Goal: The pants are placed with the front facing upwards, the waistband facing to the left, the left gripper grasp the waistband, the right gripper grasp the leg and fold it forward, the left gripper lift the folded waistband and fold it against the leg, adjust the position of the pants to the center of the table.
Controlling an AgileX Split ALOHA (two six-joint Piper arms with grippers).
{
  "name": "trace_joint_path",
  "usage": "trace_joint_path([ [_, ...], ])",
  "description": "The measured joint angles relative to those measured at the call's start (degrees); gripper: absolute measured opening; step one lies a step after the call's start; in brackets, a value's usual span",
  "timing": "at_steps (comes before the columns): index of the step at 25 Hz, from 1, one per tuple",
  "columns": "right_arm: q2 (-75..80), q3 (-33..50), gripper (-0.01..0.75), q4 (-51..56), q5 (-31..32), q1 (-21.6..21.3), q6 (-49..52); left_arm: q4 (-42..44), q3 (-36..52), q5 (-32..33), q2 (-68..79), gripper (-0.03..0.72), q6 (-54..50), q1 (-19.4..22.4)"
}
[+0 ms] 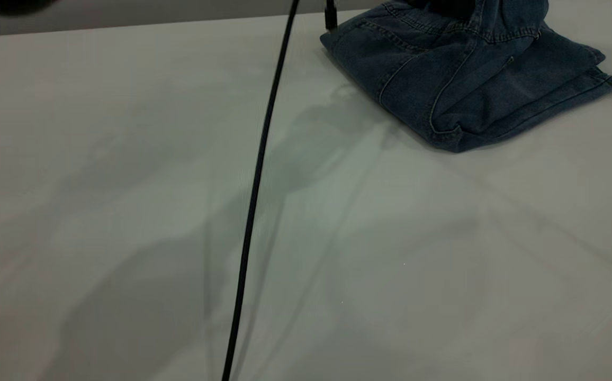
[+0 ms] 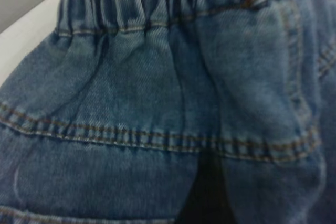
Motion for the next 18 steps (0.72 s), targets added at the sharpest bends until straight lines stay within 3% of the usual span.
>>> trace_joint_path([
  [9, 0.0, 0.0, 0.480, 0.4, 0.0, 0.0, -0.1, 0.4, 0.0, -9.6, 4.0, 0.531, 1.0, -1.8],
  [18, 0.0, 0.0, 0.480, 0.4, 0.0, 0.0, -0.2, 0.4, 0.0, -10.7, 6.6, 0.498, 3.7, -2.3],
])
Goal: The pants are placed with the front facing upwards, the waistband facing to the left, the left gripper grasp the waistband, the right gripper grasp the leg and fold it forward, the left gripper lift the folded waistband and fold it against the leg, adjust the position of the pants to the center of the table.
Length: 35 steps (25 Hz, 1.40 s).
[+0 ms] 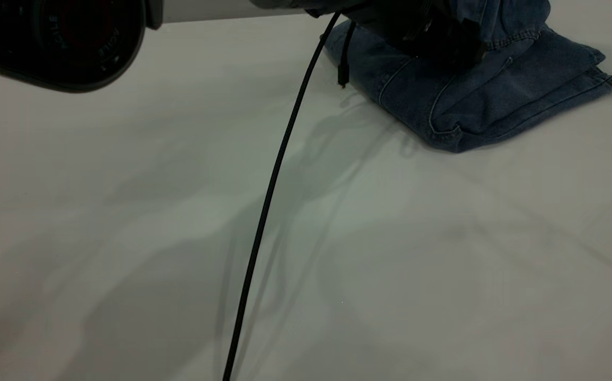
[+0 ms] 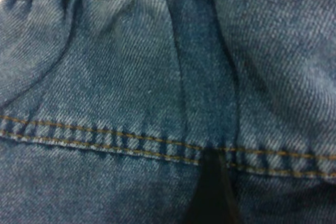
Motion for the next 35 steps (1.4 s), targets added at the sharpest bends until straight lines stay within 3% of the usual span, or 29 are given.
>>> trace_joint_path([
  [11, 0.0, 0.0, 0.480, 0.0, 0.0, -0.1, -0.2, 3.2, -0.1, 7.0, 1.5, 0.489, 2.7, -0.1],
  [16, 0.0, 0.0, 0.480, 0.0, 0.0, -0.1, -0.2, 4.3, 0.0, 13.4, -0.3, 0.489, 2.6, 0.4],
  [25, 0.0, 0.0, 0.480, 0.0, 0.0, -0.1, -0.3, 16.8, -0.1, 30.0, -2.5, 0.488, 2.5, 1.7],
  [32, 0.0, 0.0, 0.480, 0.0, 0.0, -0.1, -0.4, 31.6, 0.0, 47.7, -4.8, 0.488, 2.5, 2.0],
  [35, 0.0, 0.0, 0.480, 0.1, 0.0, -0.1, -0.4, 33.1, -0.5, 50.9, -6.1, 0.488, 2.5, 1.9],
])
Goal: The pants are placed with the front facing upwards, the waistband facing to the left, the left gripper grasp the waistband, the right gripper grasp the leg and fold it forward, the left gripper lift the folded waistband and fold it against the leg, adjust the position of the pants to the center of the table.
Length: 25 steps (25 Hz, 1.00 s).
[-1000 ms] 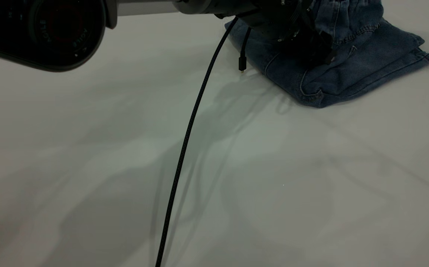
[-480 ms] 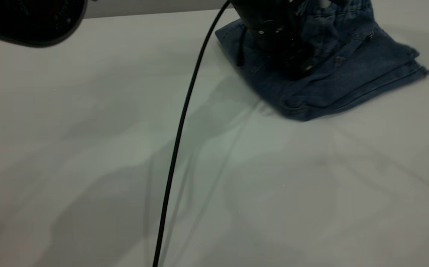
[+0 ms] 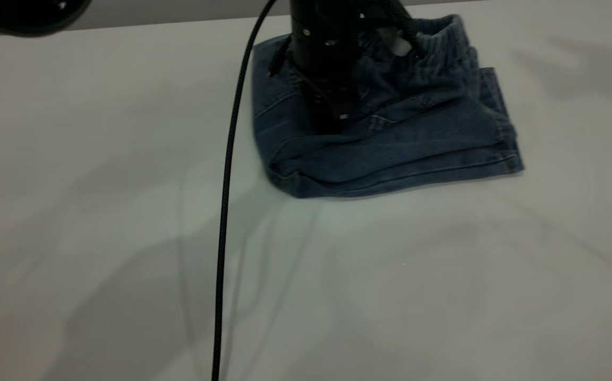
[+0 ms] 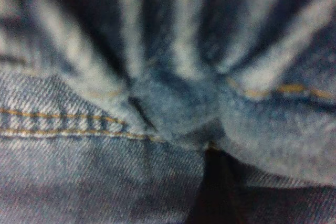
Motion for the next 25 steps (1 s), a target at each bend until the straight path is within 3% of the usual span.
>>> trace_joint_path([
  [8, 0.0, 0.0, 0.480, 0.0, 0.0, 0.0, 0.0, -12.0, -9.4, 0.1, -2.0, 0.488, -0.3, -0.4],
  [16, 0.0, 0.0, 0.480, 0.0, 0.0, 0.0, 0.0, -22.5, -10.1, -11.0, -0.2, 0.488, -6.2, -0.4],
  [21, 0.0, 0.0, 0.480, 0.0, 0.0, 0.0, 0.0, -22.8, -10.1, -13.5, 2.9, 0.488, -5.9, -0.8],
  [25, 0.0, 0.0, 0.480, 0.0, 0.0, 0.0, 0.0, -22.8, -10.1, -11.7, 5.7, 0.488, -5.9, -0.8],
])
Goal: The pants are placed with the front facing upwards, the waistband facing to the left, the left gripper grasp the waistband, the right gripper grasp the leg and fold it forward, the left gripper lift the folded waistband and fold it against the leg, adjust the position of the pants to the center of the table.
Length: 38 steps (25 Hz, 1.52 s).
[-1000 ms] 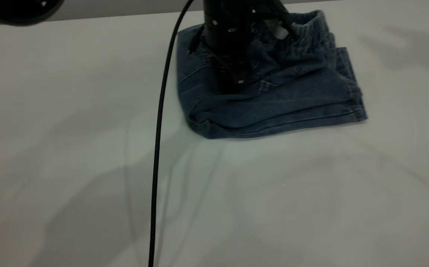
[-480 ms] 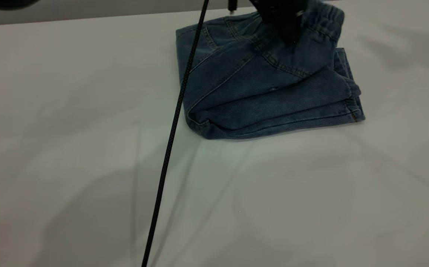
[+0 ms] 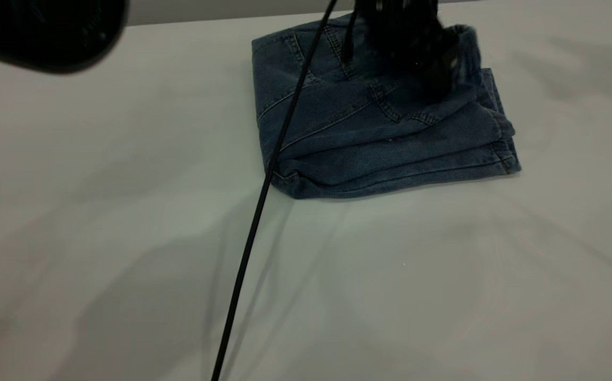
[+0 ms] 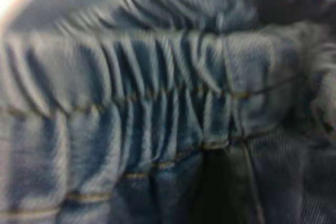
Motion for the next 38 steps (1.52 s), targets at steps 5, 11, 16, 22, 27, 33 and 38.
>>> trace_joint_path([
  [5, 0.0, 0.0, 0.480, 0.0, 0.0, 0.0, -0.1, 0.0, -0.2, 2.4, 0.6, 0.488, 1.6, -0.1],
  [11, 0.0, 0.0, 0.480, 0.0, 0.0, 0.0, -0.4, -4.2, -0.6, 1.1, 0.6, 0.461, -3.9, 0.0],
  [16, 0.1, 0.0, 0.480, -0.1, 0.0, 0.0, -0.4, -6.0, -0.6, 2.9, 0.6, 0.411, -4.9, -0.1],
  [22, 0.1, 0.0, 0.480, -0.1, 0.0, 0.0, -0.4, -6.2, -1.2, 5.0, 0.6, 0.393, -4.9, -0.2],
  [27, 0.1, 0.0, 0.480, -0.1, 0.0, 0.0, -0.5, -5.9, -6.2, 9.8, 0.6, 0.393, -4.9, -0.2],
  [33, 0.1, 0.0, 0.480, -0.1, 0.0, 0.0, -0.7, -6.0, -17.2, 11.3, 0.6, 0.393, -5.0, -0.2],
  [38, 0.1, 0.0, 0.480, 0.0, 0.0, 0.0, 1.2, -4.1, -25.0, 11.3, 0.3, 0.392, -8.7, 0.1],
])
